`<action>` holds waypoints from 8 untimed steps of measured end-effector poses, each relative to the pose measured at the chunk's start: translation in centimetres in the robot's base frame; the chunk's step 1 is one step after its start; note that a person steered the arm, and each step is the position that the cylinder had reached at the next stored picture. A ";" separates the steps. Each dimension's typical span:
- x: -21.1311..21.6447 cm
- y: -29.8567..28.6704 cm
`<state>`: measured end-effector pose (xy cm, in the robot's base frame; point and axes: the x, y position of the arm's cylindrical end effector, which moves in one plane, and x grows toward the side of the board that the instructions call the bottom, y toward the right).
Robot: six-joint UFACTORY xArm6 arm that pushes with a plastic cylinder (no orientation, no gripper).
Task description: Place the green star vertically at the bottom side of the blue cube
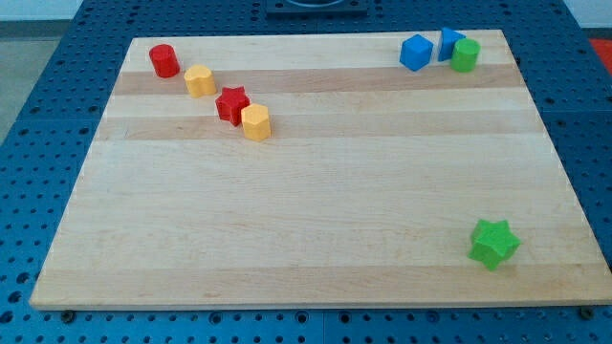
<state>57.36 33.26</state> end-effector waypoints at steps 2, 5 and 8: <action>0.0 -3.2; -1.2 -13.0; 1.8 -16.7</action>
<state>59.20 16.55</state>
